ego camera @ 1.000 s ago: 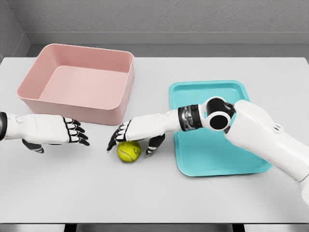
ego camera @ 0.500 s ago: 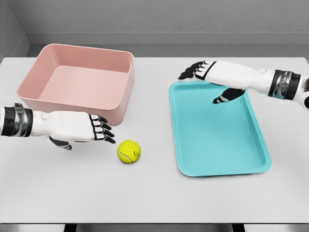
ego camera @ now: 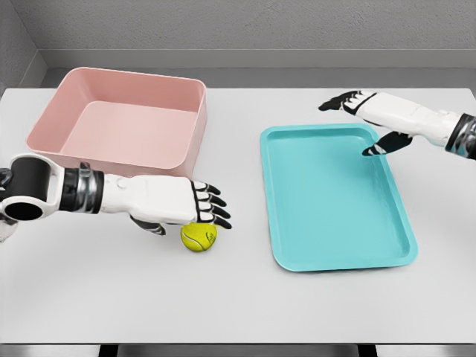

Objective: Put the tennis from the blue tray into the pink basket with both arms

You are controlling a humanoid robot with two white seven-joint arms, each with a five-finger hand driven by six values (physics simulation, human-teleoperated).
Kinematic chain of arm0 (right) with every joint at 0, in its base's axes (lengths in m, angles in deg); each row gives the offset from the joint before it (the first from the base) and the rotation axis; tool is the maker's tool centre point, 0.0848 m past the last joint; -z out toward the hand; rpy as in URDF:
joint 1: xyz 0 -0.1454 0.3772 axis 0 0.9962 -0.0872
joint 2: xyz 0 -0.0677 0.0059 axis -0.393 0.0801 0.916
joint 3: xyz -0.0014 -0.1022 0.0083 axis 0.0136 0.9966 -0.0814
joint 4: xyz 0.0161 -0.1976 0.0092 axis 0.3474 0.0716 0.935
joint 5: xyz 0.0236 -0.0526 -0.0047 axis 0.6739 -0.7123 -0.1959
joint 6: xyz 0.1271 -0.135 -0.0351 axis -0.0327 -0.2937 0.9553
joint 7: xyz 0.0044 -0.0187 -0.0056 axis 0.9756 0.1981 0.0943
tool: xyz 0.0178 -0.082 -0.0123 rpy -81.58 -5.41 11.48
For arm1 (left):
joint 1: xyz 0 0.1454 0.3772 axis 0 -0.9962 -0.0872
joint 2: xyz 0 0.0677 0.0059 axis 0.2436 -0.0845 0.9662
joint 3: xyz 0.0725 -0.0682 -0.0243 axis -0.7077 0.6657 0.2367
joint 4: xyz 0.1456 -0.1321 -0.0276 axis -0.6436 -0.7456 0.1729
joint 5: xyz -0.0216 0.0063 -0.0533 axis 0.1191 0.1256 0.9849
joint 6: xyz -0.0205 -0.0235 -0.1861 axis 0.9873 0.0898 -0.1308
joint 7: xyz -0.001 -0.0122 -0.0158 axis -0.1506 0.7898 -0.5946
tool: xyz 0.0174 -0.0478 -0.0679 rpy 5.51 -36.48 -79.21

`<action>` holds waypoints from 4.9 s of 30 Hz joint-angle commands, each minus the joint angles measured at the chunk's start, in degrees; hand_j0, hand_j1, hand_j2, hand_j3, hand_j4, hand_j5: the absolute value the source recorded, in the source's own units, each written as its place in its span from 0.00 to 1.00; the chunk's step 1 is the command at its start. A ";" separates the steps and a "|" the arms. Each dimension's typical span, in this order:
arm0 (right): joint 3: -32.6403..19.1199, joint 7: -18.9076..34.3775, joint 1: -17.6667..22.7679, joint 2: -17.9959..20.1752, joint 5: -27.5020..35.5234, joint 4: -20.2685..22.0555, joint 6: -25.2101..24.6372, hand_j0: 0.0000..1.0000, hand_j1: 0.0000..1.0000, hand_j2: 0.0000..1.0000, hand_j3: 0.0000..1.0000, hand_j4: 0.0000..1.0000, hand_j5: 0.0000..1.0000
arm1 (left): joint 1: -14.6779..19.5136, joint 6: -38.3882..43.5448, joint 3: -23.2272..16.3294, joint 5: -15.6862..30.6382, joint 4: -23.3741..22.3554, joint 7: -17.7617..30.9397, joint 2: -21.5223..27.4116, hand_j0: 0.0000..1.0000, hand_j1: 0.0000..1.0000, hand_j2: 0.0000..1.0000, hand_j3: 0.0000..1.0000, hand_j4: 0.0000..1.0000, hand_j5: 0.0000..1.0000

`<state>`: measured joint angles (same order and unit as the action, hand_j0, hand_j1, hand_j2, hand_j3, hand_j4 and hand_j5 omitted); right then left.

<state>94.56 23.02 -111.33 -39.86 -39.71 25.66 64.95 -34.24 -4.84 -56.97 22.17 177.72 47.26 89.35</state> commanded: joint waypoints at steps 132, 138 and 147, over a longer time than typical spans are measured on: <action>-4.01 2.83 2.99 0.11 0.41 -0.19 -0.08 1.00 1.00 1.00 1.00 1.00 1.00 | 3.16 2.96 -4.72 6.60 -0.09 -0.57 3.89 0.46 0.46 0.46 0.46 0.46 0.46; -4.01 2.83 2.99 0.11 0.41 -0.10 -0.08 1.00 1.00 1.00 1.00 1.00 1.00 | 5.80 0.94 -4.36 8.09 -0.09 -0.57 4.33 0.46 0.46 0.46 0.46 0.46 0.46; -4.01 2.83 2.99 0.11 0.41 -0.10 -0.08 1.00 1.00 1.00 1.00 1.00 1.00 | 8.09 0.13 -3.22 9.32 -0.09 -0.48 5.38 0.46 0.46 0.46 0.46 0.46 0.46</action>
<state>90.62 25.88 -108.34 -39.81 -39.69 25.54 64.96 -25.72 -4.80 -60.30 30.75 177.63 46.81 94.50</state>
